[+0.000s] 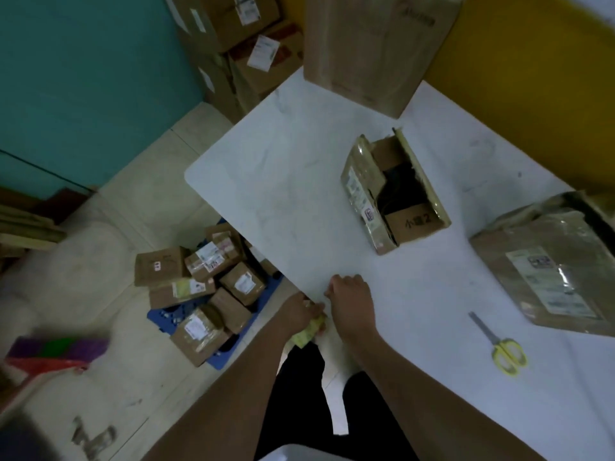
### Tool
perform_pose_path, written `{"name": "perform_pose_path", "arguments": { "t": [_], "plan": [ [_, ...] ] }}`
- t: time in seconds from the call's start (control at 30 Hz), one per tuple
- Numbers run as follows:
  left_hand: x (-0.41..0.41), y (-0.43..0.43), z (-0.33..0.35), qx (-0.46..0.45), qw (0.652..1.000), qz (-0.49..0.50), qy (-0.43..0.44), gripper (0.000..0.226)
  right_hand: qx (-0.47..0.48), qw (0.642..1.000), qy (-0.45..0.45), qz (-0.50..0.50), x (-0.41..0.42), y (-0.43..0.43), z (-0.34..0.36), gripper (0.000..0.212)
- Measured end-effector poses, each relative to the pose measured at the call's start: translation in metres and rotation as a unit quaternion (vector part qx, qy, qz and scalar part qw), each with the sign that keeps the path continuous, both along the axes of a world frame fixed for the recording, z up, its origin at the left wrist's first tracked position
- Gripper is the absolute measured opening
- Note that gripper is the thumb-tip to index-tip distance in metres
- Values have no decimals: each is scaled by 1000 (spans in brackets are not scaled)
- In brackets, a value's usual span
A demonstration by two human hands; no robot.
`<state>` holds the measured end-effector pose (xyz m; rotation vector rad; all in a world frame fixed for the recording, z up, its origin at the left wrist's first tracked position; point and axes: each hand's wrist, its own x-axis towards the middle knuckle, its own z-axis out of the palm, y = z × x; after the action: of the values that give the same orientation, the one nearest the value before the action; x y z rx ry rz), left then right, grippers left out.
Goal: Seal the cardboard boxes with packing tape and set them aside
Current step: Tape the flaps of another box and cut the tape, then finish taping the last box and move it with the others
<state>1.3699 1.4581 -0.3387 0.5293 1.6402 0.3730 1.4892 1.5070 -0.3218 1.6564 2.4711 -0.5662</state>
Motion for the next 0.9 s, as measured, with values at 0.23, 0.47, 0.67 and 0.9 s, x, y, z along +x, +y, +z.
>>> {"name": "perform_pose_path", "arguments": {
  "t": [0.23, 0.47, 0.67, 0.9],
  "plan": [
    [-1, 9, -3, -35, 993, 80, -79, 46, 84, 995, -45, 3, 17, 17, 6, 43],
    [4, 15, -10, -38, 988, 140, 47, 61, 57, 982, 46, 175, 57, -51, -14, 64],
    [14, 28, 24, -59, 921, -21, 385, 77, 12, 988, 5, 155, 77, -49, 6, 67],
    [104, 68, 93, 325, 845, -287, 314, 13, 219, 963, 39, -149, 175, 22, 101, 40]
  ]
}}
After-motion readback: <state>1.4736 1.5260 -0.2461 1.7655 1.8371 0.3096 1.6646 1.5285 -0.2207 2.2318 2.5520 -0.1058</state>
